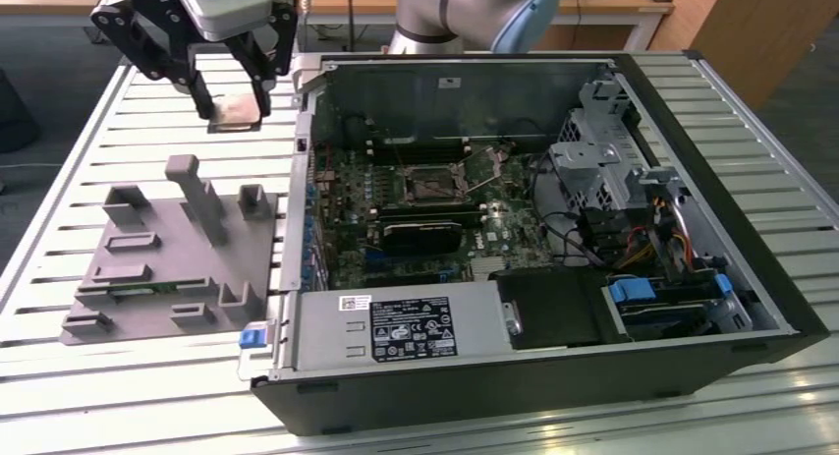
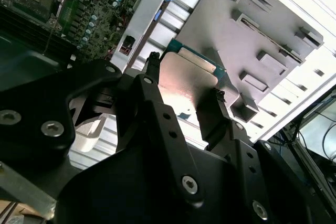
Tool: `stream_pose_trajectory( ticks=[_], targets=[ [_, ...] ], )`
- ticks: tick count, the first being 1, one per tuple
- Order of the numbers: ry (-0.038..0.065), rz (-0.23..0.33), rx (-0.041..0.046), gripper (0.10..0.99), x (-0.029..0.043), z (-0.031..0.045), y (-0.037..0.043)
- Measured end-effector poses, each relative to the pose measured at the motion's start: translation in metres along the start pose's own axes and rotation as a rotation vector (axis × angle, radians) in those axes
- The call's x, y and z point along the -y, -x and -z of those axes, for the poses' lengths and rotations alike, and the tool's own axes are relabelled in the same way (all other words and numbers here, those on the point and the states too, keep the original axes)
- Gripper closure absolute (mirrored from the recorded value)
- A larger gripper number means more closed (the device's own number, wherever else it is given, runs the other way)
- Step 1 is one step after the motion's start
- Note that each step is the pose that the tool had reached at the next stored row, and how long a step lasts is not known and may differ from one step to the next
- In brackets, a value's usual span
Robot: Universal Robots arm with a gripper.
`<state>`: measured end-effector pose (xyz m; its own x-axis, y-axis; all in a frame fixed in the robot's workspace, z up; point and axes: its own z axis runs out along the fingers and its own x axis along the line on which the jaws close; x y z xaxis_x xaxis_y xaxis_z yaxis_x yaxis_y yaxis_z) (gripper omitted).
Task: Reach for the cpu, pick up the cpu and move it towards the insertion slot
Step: 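Pick up the cpu and move it towards the insertion slot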
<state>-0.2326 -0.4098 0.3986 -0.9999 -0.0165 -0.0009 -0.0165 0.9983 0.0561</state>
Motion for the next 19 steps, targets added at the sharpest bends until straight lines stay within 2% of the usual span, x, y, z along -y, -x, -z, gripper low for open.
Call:
stream_pose_trajectory(
  ticks=[11,19],
  targets=[
    [0.000,0.000,0.0000,0.553,0.0001,0.0000,0.0147],
    [0.000,0.000,0.0000,0.553,-0.0045,-0.0003,0.0284]
  ],
)
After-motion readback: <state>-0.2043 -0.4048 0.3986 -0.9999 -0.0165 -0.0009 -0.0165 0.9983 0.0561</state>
